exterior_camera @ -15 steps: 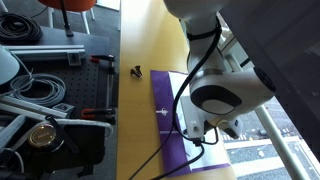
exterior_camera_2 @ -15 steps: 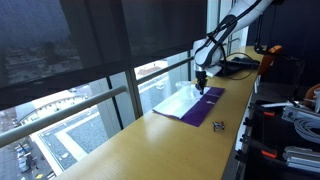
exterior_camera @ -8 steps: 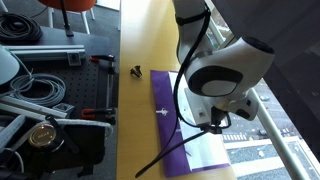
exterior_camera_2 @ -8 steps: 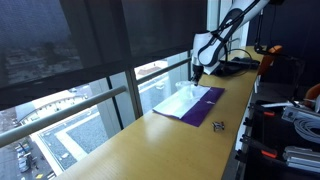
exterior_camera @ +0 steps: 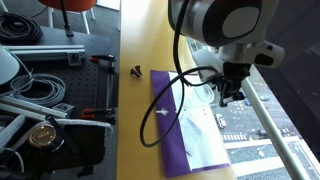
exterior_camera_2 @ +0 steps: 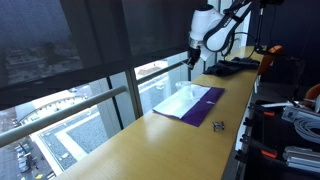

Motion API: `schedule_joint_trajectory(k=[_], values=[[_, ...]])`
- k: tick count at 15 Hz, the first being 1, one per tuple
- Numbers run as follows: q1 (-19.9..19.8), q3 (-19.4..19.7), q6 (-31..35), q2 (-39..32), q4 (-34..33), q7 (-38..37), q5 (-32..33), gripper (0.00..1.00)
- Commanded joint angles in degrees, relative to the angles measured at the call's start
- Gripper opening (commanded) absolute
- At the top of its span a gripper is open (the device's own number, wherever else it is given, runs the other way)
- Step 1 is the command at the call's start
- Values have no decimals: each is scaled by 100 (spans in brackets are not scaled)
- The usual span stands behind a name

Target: Pick up the straw and place it inside the cup

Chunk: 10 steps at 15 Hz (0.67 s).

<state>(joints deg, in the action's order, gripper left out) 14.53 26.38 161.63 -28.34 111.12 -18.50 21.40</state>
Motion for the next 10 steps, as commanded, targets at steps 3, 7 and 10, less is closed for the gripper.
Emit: schedule_joint_trajectory(k=[3,7,10], values=[[613,517,238,681,134,-1734,681,0],[1628,1812,1113,395,122,-3409,1329,0],[2535,3125,2036,-405,-120,-4667,1793,0]])
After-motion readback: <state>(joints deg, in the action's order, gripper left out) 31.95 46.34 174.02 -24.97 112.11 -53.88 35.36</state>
